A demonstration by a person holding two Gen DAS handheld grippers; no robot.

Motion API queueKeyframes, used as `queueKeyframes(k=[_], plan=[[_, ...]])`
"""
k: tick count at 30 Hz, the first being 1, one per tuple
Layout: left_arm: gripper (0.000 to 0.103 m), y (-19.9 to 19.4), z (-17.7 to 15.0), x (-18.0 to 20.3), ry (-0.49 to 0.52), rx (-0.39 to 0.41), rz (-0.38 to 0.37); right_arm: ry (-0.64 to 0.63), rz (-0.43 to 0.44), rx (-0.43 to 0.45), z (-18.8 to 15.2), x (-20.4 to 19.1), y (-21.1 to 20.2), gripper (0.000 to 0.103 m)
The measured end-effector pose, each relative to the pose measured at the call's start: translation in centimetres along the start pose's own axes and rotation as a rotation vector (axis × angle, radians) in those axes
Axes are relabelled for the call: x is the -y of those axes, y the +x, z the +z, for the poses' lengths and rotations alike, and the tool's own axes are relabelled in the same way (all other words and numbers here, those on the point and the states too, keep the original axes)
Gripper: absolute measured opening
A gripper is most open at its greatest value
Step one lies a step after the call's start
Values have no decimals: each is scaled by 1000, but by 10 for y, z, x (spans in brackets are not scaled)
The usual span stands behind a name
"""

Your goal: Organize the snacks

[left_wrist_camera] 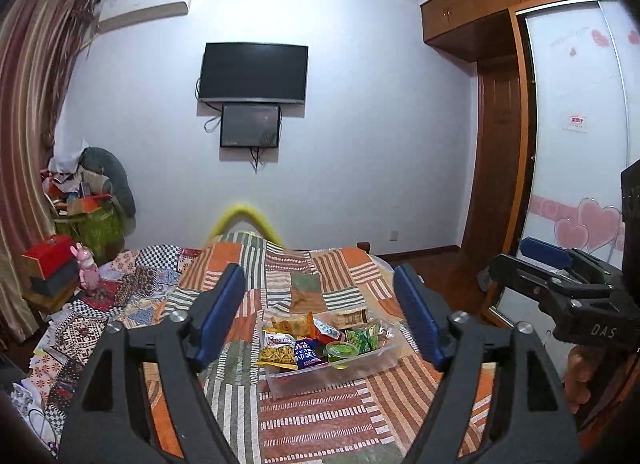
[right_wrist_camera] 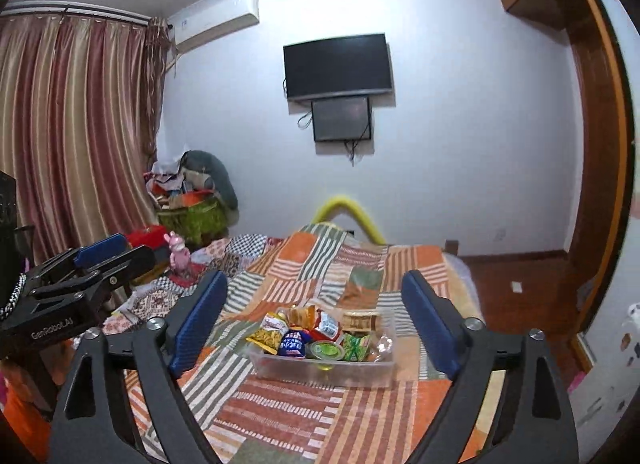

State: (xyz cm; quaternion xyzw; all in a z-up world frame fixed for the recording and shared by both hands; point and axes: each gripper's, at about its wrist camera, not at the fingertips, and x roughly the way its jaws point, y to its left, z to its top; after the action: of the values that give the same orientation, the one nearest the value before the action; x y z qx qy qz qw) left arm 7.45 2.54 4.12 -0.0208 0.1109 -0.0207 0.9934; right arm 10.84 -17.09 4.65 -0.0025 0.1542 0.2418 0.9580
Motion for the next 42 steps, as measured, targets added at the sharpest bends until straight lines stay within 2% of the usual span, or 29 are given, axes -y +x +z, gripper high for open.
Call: queueKeyframes(k=[4,6,9,28,42], plan=[[92,-11,-2,7,25,20,27,-13,-29,26,-3,-7,-7,103],[98,-14,-4,10,28,26,32,-22,-47,35,-5,-10,-9,103],[101,-20,-7,11,30,33,38,-35,-61,35,-5,-13,-11,103],[103,-22,-16,14,14,16,40,-29,-88,34,-12,-12,-24,103],[103,-15,-22,10,0,-11,46,-2,-71,20,-11,-6,-24,103]])
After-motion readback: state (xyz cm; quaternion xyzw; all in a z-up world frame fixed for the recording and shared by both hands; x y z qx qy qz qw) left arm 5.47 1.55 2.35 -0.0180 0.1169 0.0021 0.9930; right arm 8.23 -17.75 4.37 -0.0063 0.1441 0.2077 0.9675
